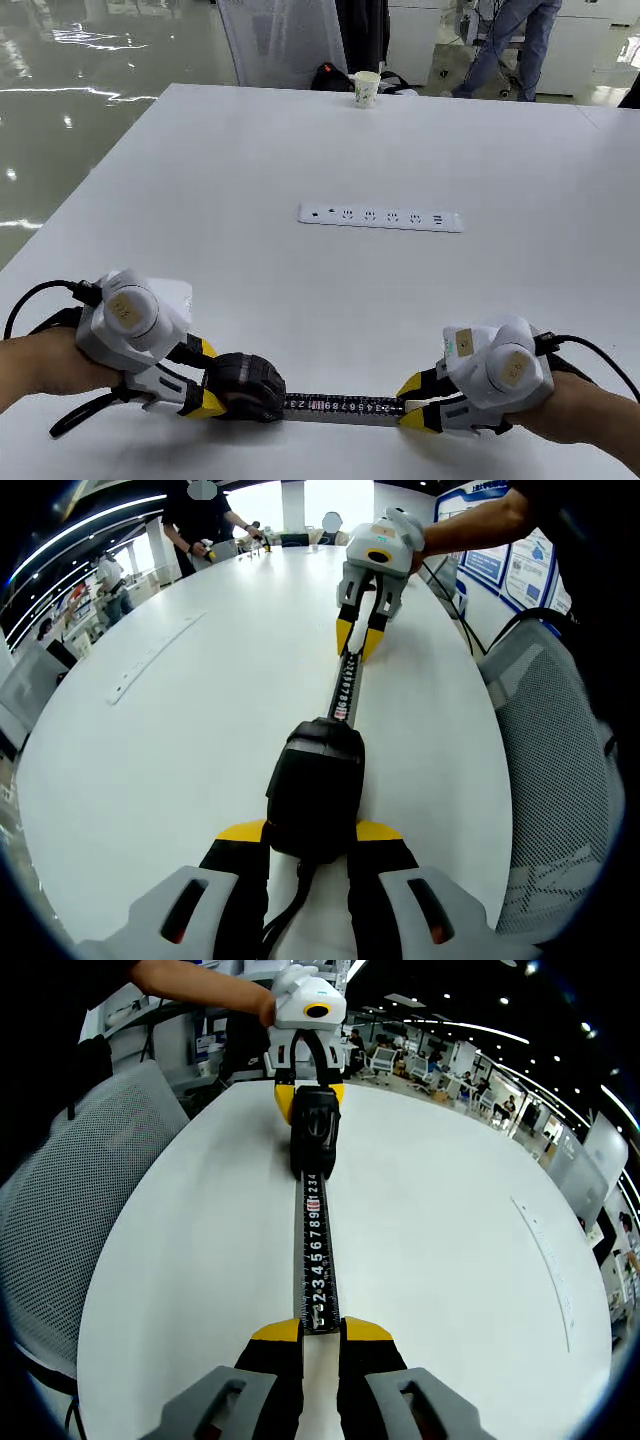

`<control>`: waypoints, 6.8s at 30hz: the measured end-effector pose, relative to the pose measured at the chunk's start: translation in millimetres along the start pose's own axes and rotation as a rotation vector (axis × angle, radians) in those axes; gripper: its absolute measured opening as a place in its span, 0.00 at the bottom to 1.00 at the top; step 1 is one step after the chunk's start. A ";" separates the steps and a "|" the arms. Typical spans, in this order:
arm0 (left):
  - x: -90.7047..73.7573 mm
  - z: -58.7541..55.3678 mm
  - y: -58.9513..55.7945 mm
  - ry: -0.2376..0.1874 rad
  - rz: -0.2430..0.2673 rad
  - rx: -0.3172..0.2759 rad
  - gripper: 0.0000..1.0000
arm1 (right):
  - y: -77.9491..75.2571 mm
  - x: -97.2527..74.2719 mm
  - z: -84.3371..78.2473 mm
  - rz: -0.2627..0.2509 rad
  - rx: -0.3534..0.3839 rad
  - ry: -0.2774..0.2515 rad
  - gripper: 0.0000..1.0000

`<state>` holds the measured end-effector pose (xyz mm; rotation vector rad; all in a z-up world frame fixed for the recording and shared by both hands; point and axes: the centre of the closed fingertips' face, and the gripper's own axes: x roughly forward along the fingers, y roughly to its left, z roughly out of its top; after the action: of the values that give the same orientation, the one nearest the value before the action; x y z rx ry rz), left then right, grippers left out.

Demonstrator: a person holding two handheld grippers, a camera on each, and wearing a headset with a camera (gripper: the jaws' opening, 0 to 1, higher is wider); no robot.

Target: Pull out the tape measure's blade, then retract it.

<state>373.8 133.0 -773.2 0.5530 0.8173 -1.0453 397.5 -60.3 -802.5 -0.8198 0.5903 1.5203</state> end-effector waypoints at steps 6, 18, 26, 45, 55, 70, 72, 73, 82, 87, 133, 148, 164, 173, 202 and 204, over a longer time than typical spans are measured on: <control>0.4 -0.5 1.0 0.002 -0.003 -0.001 0.24 | 0.0 -7.2 -8.2 -0.009 0.008 0.009 0.08; 0.9 -1.3 2.0 0.010 -0.001 0.002 0.24 | -1.8 -19.4 -22.6 -0.024 0.017 0.033 0.08; 1.1 -0.5 2.0 0.009 -0.002 -0.002 0.24 | -2.8 -27.2 -34.4 -0.035 0.025 0.053 0.08; 0.7 2.4 -0.4 0.013 -0.004 0.000 0.24 | -3.1 -51.4 -67.2 -0.067 0.058 0.104 0.08; 0.1 2.7 -1.0 0.021 -0.004 0.004 0.25 | -2.0 -56.8 -73.2 -0.071 0.069 0.113 0.08; 0.3 3.2 -1.3 0.041 -0.004 0.035 0.25 | -0.3 -56.9 -71.5 -0.053 0.050 0.136 0.11; 0.8 2.4 -0.9 0.047 -0.004 0.041 0.25 | 0.0 -57.0 -71.8 -0.050 0.039 0.141 0.11; 1.1 2.0 -0.8 0.053 -0.004 0.043 0.25 | 0.7 -56.7 -71.4 -0.049 0.027 0.145 0.11; 2.3 1.1 -0.3 0.082 0.000 0.057 0.26 | 0.2 -57.1 -72.1 -0.049 0.021 0.155 0.13; 1.7 2.5 -1.7 0.088 0.008 0.054 0.27 | -0.6 -58.3 -71.9 -0.056 0.012 0.161 0.15; -27.5 -1.8 -26.5 -0.062 0.143 -0.207 0.73 | 22.8 -85.3 -62.1 -0.196 0.251 0.034 0.56; -30.9 -6.1 -41.6 -0.154 0.235 -0.338 0.87 | 38.8 -83.0 -55.5 -0.244 0.345 -0.020 0.69; -31.6 2.1 -60.5 -0.255 0.346 -0.434 0.94 | 50.4 -82.6 -41.7 -0.300 0.451 -0.098 0.80; -34.3 4.7 -69.7 -0.281 0.383 -0.459 0.95 | 57.3 -82.0 -30.7 -0.347 0.510 -0.147 0.85; -32.7 14.5 -94.9 -0.334 0.460 -0.547 0.99 | 84.0 -76.4 0.4 -0.480 0.650 -0.228 0.99; -32.9 16.5 -97.6 -0.337 0.462 -0.546 0.99 | 84.5 -76.3 3.4 -0.489 0.658 -0.232 0.99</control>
<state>281.7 98.0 -739.2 0.0803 0.5979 -0.4389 313.4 -115.5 -748.9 -0.2418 0.6100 0.8687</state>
